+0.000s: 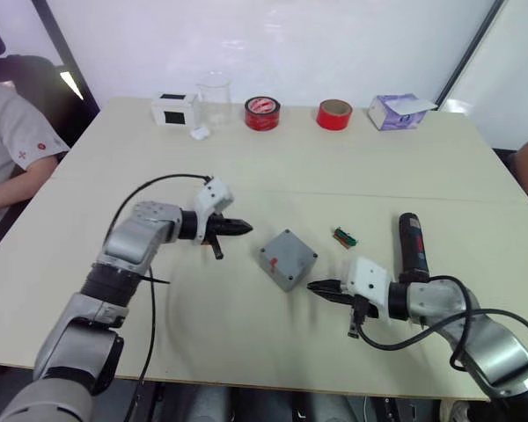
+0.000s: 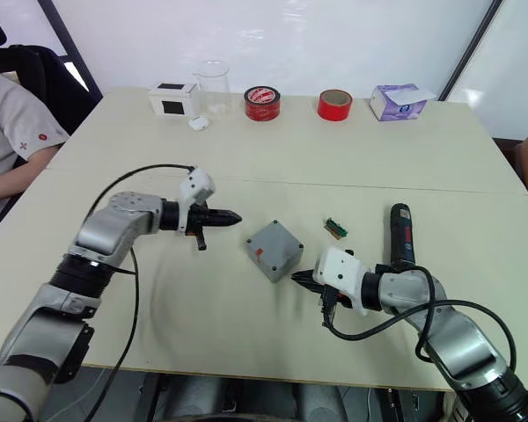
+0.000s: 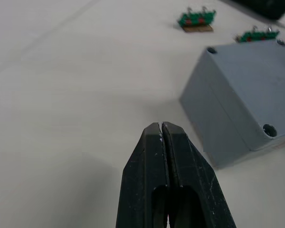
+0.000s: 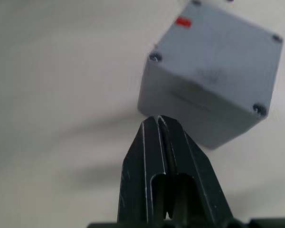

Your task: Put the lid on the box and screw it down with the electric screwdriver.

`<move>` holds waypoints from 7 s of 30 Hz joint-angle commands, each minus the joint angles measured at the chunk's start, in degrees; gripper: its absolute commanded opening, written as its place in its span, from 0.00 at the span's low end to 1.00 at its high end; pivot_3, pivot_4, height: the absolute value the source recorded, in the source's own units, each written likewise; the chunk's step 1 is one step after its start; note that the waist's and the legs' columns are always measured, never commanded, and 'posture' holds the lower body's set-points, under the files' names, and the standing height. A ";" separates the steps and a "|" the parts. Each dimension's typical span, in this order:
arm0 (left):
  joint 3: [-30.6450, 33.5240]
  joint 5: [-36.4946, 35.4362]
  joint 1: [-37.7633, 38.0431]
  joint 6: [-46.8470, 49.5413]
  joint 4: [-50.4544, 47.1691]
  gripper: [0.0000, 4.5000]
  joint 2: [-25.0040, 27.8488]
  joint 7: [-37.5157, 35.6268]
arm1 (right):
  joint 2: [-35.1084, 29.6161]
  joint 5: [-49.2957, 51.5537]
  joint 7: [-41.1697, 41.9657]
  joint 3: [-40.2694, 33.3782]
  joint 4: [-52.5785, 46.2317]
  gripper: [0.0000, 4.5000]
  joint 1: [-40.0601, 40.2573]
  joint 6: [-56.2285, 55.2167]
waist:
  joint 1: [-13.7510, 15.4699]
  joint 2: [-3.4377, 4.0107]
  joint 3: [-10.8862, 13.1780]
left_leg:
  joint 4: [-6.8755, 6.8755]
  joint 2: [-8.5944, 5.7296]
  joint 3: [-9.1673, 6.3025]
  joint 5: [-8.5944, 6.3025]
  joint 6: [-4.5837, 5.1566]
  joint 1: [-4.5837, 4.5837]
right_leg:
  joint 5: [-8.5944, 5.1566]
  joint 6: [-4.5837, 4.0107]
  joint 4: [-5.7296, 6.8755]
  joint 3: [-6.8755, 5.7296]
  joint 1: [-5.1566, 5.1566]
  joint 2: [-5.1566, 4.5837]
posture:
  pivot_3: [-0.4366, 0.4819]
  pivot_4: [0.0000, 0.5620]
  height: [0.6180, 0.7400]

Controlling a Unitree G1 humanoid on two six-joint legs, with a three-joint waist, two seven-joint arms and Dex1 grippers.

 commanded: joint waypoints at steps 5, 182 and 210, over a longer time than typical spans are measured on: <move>-2.64 0.92 1.82 0.70 -6.98 0.00 -0.83 -2.24 | 1.01 -3.79 -0.57 1.07 2.27 0.00 -2.35 -0.01 | 0.04 0.01 0.00 | 0.00 0.05 -0.02 0.00 0.00 0.00 | 0.00 0.00 0.05 0.00 -0.03 0.03 | 0.48 0.27 1.00; 11.76 -21.61 7.86 19.97 -36.54 0.00 10.46 8.45 | -0.65 24.64 -7.55 -27.68 0.36 0.98 -8.48 28.48 | 0.11 0.04 0.03 | 0.00 0.12 -0.05 0.00 0.00 0.02 | 0.00 0.00 0.05 0.01 0.04 -0.03 | 0.48 0.27 1.00; 1.84 -19.95 6.43 18.68 -45.84 0.00 4.23 10.30 | -24.71 43.46 -15.73 4.22 40.55 1.00 -43.76 70.21 | -0.28 0.22 0.13 | -0.05 0.11 0.08 -0.04 0.07 -0.12 | -0.01 -0.02 -0.06 0.09 -0.16 -0.01 | 0.48 0.27 1.00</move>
